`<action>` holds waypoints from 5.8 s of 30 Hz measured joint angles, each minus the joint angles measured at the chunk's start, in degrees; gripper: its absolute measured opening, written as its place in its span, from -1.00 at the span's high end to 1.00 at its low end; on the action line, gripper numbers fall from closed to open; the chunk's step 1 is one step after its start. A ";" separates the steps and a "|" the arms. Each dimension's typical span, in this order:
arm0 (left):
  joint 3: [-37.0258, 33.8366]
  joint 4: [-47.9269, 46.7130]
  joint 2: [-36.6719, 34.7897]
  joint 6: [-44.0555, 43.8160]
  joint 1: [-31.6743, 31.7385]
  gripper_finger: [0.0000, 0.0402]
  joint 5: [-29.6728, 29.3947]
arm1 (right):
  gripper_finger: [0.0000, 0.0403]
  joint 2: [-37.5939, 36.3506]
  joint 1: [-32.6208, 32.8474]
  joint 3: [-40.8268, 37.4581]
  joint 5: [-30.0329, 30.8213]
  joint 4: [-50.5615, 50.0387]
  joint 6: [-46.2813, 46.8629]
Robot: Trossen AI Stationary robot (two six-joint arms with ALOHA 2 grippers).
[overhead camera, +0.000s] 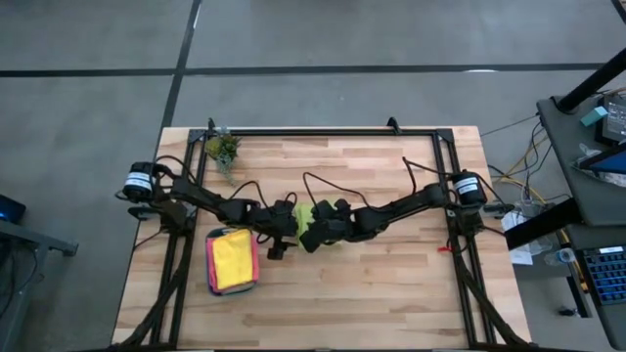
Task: Fold microfiber towels
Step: Fold the green microfiber cloth, then put the green microfiber cloth into the blue bin
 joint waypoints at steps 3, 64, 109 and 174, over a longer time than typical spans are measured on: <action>0.04 -2.46 -1.33 0.09 0.00 -0.18 -0.01 | 0.24 -0.31 0.06 0.58 -0.03 -0.69 -2.42; 1.57 8.63 -2.13 6.28 2.75 0.86 -7.92 | 0.96 -13.50 1.35 -24.08 0.52 15.65 -25.24; 0.81 -6.26 -6.31 3.00 6.12 0.86 -5.85 | 0.83 -14.66 -10.56 -24.37 -20.83 13.31 -9.69; -0.22 -0.27 1.30 1.60 4.14 0.86 0.24 | 0.89 -10.27 -8.00 -25.30 -22.71 20.19 7.91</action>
